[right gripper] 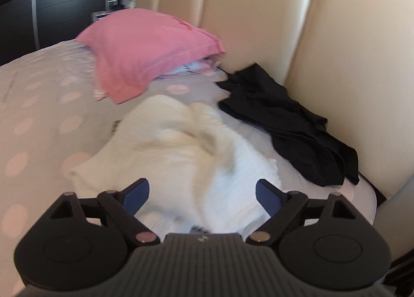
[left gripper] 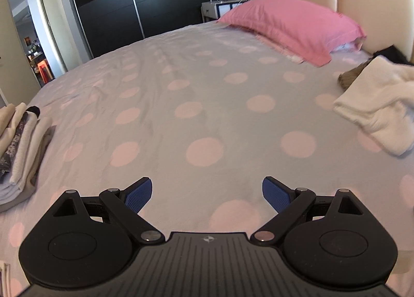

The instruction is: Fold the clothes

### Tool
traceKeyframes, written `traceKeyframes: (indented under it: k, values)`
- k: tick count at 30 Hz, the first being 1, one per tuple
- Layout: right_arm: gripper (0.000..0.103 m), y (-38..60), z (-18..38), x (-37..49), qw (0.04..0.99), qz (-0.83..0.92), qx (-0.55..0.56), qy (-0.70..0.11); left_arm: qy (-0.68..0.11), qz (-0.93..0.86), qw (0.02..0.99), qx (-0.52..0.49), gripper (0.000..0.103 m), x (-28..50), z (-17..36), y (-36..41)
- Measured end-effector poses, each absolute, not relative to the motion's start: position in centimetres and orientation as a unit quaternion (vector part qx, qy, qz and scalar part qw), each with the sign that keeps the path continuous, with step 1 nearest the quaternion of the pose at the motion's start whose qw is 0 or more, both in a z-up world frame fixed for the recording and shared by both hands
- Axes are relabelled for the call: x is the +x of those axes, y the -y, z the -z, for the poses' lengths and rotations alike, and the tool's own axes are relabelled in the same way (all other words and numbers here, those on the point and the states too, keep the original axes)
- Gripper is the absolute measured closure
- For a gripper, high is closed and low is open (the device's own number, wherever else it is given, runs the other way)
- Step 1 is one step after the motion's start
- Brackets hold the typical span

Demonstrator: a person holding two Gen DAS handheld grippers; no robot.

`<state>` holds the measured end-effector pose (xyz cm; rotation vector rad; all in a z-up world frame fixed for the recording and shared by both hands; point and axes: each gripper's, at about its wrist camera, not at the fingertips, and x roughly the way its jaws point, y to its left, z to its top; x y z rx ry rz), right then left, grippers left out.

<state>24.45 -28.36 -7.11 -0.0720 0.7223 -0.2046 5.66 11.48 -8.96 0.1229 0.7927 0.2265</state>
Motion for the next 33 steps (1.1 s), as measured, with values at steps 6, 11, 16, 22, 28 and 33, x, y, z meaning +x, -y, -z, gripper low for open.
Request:
traceKeyframes:
  k: [6, 11, 16, 22, 28, 33]
  values:
    - [0.055, 31.1, 8.9, 28.8, 0.918, 0.135, -0.021, -0.374, -0.397, -0.127, 0.907, 0.060, 0.009, 5.9, 9.8, -13.4]
    - [0.092, 29.8, 7.5, 27.7, 0.923, 0.104, -0.022, -0.370, -0.398, -0.130, 0.906, 0.063, 0.014, 5.0, 9.0, -14.3]
    - [0.094, 24.3, 1.8, 22.9, 0.939, -0.017, -0.017, -0.343, -0.387, -0.132, 0.910, 0.063, 0.021, 2.8, 7.1, -15.5]
    - [0.095, 13.0, -7.3, 14.9, 0.936, -0.197, -0.041, -0.288, -0.354, -0.142, 0.923, 0.058, 0.022, -1.6, 2.9, -17.5]
    - [0.095, 1.9, -15.0, 6.1, 0.898, -0.369, -0.060, -0.232, -0.320, -0.172, 0.930, 0.058, 0.022, -6.5, -1.6, -20.5]
    - [0.094, -5.6, -16.1, 0.7, 0.851, -0.465, -0.070, -0.235, -0.308, -0.199, 0.928, 0.062, 0.022, -10.3, -3.8, -22.9]
